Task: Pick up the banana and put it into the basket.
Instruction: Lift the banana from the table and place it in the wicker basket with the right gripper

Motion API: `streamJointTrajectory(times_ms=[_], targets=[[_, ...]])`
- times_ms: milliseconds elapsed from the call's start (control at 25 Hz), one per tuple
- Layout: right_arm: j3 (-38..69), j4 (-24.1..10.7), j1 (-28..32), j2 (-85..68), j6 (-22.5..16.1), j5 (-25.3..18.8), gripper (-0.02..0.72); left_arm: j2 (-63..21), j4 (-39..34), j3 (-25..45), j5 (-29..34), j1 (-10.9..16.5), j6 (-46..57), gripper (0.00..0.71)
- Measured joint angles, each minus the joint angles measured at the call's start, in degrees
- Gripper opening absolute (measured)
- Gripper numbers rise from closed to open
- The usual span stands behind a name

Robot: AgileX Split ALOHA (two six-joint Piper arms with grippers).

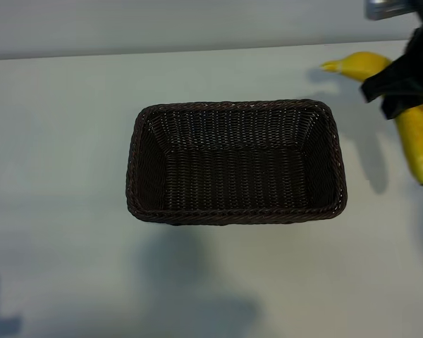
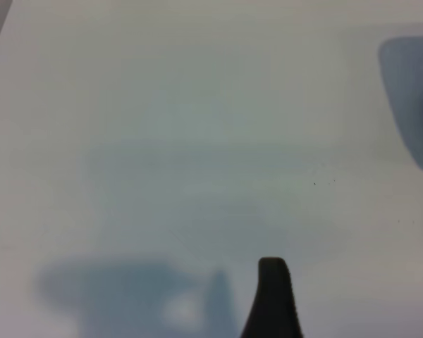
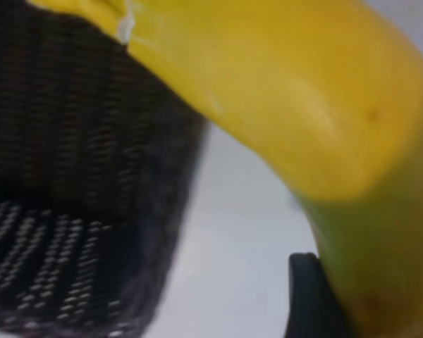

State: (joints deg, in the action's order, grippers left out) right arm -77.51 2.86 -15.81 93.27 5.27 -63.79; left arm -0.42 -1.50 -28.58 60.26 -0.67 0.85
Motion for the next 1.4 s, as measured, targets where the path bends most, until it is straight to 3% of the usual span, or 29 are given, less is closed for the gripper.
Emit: streamJointTrajectory(times_ms=[440,680,920,1120,1400], targets=[[-1.1,0.0,-13.1,5.3,2.7,1.9,0.418,0.0,0.0,0.0,0.0,0.0,0.2,0.587],[-7.4,-0.1,-19.3,11.0,4.9,1.8,0.418,0.0,0.0,0.0,0.0,0.0,0.2,0.587],[-11.4,-1.6,-24.8,15.3,12.6,2.7,0.418,0.0,0.0,0.0,0.0,0.0,0.2,0.587],[-11.5,-5.2,-26.6,17.5,15.3,6.2,0.418,0.0,0.0,0.0,0.0,0.0,0.2,0.587],[-11.5,-6.3,-26.6,19.5,19.2,8.3,0.418,0.0,0.0,0.0,0.0,0.0,0.2,0.587]])
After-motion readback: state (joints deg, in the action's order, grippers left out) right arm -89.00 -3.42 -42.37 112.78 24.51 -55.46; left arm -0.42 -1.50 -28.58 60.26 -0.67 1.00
